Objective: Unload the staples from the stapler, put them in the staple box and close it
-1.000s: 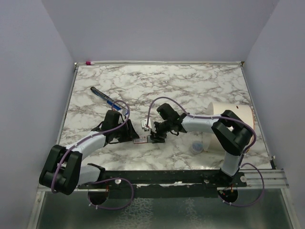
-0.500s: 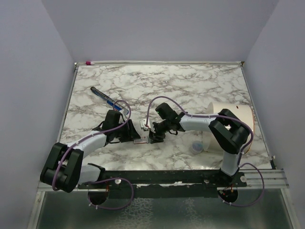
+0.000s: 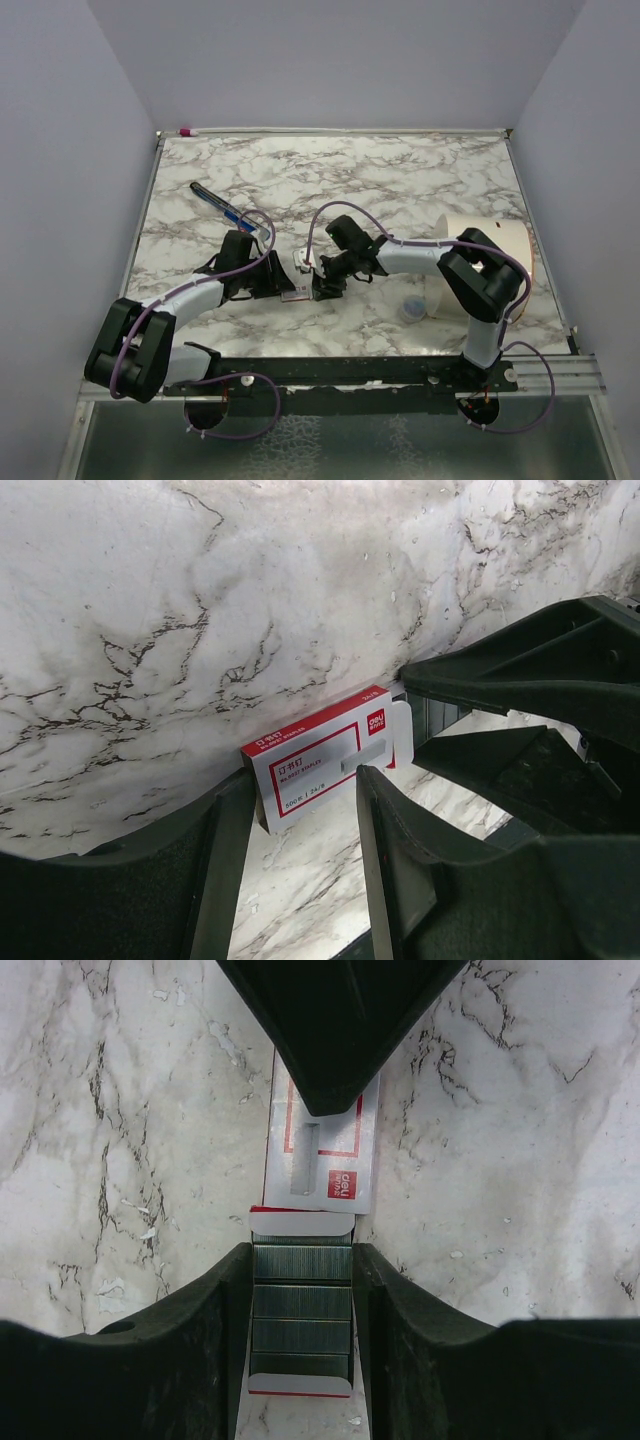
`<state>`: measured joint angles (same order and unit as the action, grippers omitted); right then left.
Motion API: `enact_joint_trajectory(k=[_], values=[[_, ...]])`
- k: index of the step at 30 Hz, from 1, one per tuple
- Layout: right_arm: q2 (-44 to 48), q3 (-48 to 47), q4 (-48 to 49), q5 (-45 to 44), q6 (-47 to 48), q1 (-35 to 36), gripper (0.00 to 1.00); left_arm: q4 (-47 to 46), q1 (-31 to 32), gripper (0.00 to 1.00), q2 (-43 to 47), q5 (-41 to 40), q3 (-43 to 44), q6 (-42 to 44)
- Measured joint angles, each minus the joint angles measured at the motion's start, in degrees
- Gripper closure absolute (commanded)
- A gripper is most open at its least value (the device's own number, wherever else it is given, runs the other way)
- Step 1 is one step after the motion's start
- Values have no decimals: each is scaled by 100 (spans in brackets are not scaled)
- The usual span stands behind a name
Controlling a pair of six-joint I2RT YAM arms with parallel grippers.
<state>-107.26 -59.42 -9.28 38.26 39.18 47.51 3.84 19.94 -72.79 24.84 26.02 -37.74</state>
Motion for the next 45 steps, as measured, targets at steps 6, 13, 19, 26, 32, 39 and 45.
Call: enact_joint_trajectory(k=[6,13,19,26,32,39,45], values=[[-15,-15,33,0,-103,-2,59,-37,2,52,-4,28,-9,-2],[-22,-11,79,-7,-214,-13,59,-33,7,52,-2,26,-9,2],[-57,-13,140,-4,-402,-59,59,-33,7,52,-2,20,-9,22],[-63,-17,195,-9,-529,-63,59,-22,7,52,15,-42,-9,46],[-63,13,291,-11,-791,-63,59,94,26,50,15,-142,61,85],[-63,76,487,-13,-848,-52,59,223,55,49,-63,-319,214,177],[-63,76,503,-63,-850,-31,59,216,55,49,-142,-348,271,199]])
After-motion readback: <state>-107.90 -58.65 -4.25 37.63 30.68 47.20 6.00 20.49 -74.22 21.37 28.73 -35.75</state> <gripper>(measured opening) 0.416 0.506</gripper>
